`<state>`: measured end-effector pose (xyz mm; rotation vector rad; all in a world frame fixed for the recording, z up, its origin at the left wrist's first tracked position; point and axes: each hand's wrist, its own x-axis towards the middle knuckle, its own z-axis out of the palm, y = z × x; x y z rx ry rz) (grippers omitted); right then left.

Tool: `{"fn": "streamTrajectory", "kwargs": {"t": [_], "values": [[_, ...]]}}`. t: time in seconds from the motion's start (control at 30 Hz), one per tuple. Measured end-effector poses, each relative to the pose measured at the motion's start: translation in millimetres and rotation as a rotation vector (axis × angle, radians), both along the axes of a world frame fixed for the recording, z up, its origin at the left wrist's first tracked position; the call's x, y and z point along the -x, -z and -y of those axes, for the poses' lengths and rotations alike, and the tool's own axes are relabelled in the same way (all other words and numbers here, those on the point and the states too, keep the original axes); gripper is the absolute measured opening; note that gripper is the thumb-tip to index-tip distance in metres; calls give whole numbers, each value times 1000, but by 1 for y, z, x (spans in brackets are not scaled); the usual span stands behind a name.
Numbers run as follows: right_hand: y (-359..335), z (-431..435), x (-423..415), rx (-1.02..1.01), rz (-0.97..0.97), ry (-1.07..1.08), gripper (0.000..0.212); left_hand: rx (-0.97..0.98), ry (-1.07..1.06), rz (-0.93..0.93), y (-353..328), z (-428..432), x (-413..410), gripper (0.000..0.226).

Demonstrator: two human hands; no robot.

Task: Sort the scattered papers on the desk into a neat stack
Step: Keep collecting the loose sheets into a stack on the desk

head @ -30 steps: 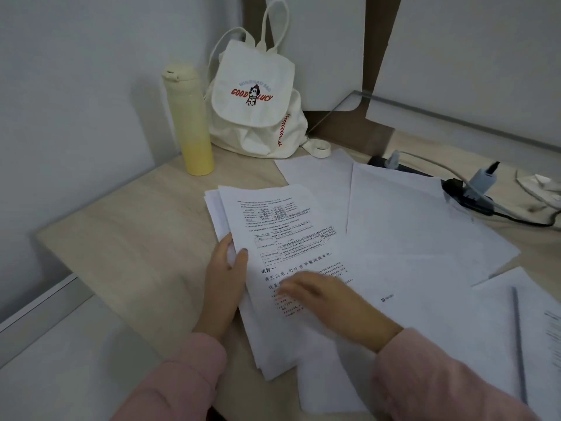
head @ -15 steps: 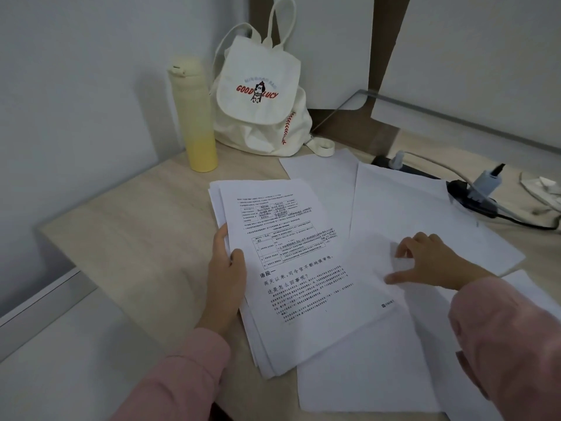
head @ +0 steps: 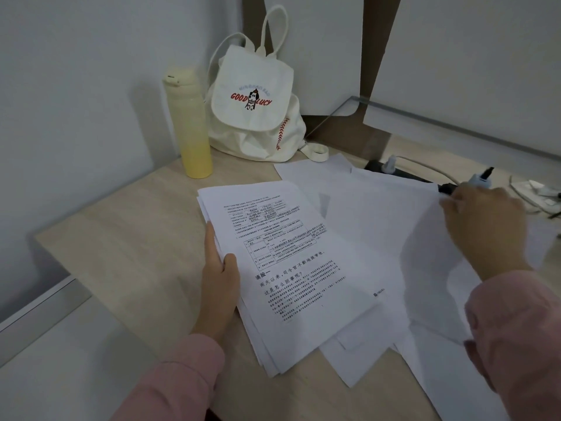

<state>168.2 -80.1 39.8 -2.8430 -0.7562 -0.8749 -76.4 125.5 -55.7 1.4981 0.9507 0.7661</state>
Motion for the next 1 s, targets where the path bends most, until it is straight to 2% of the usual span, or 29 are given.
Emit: {"fn": "streamTrajectory", "kwargs": {"t": [0.13, 0.27, 0.4, 0.5, 0.57, 0.67, 0.73, 0.9, 1.0], "values": [[-36, -5, 15, -271, 54, -51, 27, -28, 3, -35, 4, -1, 2, 61], [-51, -15, 53, -345, 158, -238, 26, 0, 45, -58, 11, -6, 0, 46], [-31, -37, 98, -184, 176, -515, 17, 22, 44, -52, 11, -6, 0, 43], [10, -51, 124, -4, 2, -610, 21, 17, 53, -45, 9, -5, 1, 42], [40, -57, 132, 46, -105, -653, 15, 15, 60, -46, 11, -6, 2, 42], [72, -63, 137, 61, -166, -653, 12, 29, 69, -24, 10, -7, 2, 38], [81, -67, 140, 76, -187, -630, 18, 51, 79, 7, 8, -7, 1, 34], [87, -71, 147, 42, -221, -643, 25, -7, 94, -16, 8, -8, 0, 34], [89, -74, 156, 23, -325, -645, 24, 8, 116, -19, 8, -8, -1, 35]]}}
